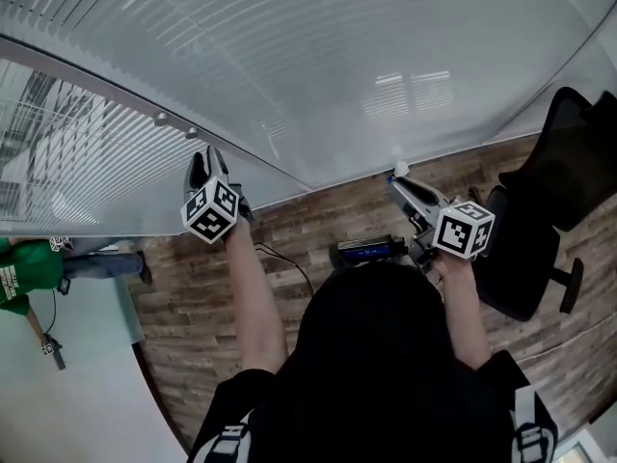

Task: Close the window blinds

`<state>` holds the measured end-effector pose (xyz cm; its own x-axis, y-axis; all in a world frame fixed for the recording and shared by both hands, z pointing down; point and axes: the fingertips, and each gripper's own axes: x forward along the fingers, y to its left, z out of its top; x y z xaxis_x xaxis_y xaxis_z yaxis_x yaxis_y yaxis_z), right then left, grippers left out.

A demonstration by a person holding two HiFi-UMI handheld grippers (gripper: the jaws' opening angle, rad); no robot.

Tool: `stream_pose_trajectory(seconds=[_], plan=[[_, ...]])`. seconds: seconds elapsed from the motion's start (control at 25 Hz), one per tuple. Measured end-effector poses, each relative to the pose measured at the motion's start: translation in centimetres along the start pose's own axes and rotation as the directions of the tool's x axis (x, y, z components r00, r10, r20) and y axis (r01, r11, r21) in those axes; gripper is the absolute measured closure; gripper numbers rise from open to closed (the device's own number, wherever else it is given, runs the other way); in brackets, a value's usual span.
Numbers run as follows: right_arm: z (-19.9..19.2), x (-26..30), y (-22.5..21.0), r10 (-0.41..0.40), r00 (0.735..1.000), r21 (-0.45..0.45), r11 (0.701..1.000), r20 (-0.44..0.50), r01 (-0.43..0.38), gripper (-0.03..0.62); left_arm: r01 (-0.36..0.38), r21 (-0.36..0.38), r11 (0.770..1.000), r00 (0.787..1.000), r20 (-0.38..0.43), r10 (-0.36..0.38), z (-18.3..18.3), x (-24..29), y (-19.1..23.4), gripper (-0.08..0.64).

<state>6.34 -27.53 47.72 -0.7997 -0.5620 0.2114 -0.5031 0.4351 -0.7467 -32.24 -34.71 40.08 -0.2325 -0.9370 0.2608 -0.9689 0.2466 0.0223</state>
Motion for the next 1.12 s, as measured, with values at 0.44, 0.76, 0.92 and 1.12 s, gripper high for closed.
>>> stream_pose_trajectory(seconds=[0.44,0.76,0.92,1.12], plan=[[-0.5,-1.8,-2.0,0.029,0.999,0.029,0.999,-0.041,-0.028,0.517,0.046,-0.052,0.998,0.998,-0.041,-0.048,-0.4,-8.1,-0.9,0.423],[-0.8,-6.9,-2.0,-0.073,0.995,0.022,0.997,0.074,0.071,0.518,0.302,-0.079,0.95,0.953,0.052,-0.298,-0.7,-13.5,-4.5,0.423],[-5.0,-10.1,0.4,-0.134,0.988,0.003,0.991,0.082,0.135,0.517,0.449,-0.072,0.891,0.891,0.117,-0.439,-2.3,-17.8,-6.0,0.425],[-13.3,-15.3,4.9,-0.218,0.974,0.019,0.976,0.066,0.217,0.517,0.553,-0.129,0.823,0.832,0.143,-0.537,-6.6,-23.5,-5.7,0.431]])
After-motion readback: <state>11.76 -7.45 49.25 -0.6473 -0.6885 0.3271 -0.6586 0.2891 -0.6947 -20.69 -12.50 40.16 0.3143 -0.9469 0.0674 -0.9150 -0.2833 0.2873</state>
